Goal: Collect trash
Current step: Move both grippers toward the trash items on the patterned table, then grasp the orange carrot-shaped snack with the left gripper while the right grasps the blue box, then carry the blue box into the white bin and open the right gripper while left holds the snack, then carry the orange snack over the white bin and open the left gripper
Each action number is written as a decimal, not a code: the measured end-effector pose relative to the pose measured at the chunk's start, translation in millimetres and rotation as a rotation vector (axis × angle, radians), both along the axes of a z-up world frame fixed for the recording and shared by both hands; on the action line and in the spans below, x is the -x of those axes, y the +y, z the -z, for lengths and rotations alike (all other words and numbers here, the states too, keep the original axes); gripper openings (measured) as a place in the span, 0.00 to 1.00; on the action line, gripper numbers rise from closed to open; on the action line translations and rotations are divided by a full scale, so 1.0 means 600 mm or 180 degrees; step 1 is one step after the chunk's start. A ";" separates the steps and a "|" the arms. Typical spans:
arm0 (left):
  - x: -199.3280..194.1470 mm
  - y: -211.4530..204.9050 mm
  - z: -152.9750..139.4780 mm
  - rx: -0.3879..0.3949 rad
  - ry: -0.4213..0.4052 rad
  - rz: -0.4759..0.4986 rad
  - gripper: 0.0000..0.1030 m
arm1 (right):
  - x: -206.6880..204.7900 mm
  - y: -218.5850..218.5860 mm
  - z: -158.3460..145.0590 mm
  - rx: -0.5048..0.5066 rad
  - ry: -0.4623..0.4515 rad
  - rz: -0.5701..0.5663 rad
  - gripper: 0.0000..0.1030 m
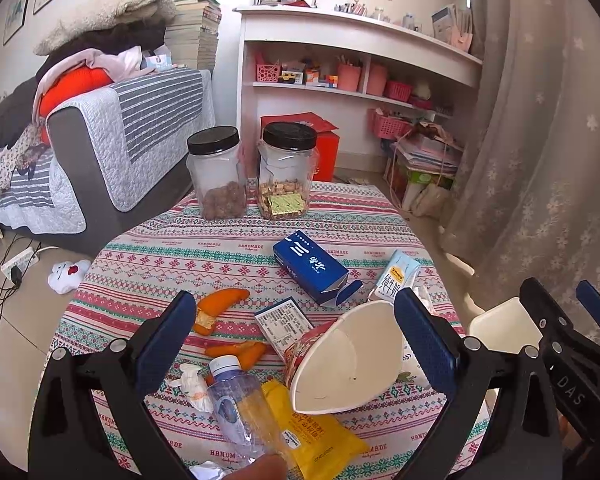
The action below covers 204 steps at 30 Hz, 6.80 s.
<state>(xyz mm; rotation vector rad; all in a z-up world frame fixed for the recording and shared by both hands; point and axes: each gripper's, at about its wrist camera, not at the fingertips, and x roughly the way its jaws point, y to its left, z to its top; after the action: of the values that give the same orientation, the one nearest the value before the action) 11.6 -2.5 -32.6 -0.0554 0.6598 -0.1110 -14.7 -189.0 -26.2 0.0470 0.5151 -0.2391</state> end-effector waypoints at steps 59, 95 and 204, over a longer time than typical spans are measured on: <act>-0.041 0.035 0.019 0.0272 0.0398 0.0000 0.94 | -0.033 -0.015 0.019 -0.0844 0.0213 -0.0303 0.93; -0.290 0.142 0.254 -0.0256 0.2108 0.0055 0.21 | -0.124 -0.012 0.082 -0.1459 0.0919 -0.0528 0.93; -0.065 -0.467 0.044 0.0451 0.0773 0.1818 0.20 | 0.110 -0.478 -0.027 -0.1085 -0.0317 0.1973 0.93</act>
<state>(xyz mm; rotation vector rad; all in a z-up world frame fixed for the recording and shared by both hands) 50.6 -282.8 -58.9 -0.0150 0.8960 -0.7105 -80.6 -475.7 -9.8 0.5531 0.4261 -0.7486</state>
